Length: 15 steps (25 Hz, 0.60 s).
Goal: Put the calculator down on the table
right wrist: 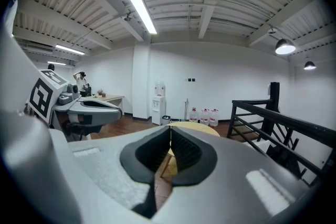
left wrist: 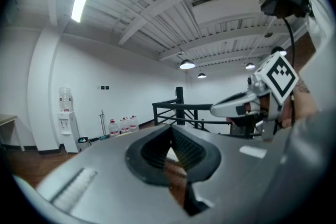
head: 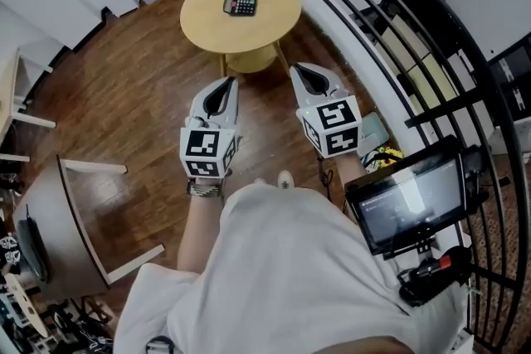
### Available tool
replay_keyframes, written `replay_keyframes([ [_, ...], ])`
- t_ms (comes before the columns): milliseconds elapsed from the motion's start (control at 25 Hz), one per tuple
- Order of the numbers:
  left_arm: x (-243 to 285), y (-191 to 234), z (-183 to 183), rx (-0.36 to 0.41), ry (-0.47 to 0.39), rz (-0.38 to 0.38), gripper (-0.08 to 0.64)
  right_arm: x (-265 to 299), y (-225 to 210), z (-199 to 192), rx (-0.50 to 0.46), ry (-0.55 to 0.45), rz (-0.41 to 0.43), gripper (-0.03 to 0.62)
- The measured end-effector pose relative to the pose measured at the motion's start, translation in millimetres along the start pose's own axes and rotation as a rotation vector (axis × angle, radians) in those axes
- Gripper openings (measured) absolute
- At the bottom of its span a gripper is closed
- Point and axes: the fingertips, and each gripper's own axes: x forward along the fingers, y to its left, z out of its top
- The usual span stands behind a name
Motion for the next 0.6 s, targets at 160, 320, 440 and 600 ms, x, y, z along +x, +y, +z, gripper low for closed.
replay_keyframes([
  [160, -1, 7, -3, -0.022, 0.011, -0.003, 0.006, 1, 9, 0, 0.001, 0.011, 0.003, 0.003],
  [320, -3, 9, 0, -0.025, 0.004, -0.006, 0.006, 1, 13, 5, -0.013, 0.006, 0.008, 0.003],
  [440, -4, 13, 4, -0.013, -0.005, -0.003, 0.006, 2, 16, 13, -0.055, -0.012, 0.004, 0.003],
  [600, -7, 18, 10, -0.003, -0.010, 0.002, 0.006, 4, 19, 26, -0.076, -0.034, 0.004, 0.003],
])
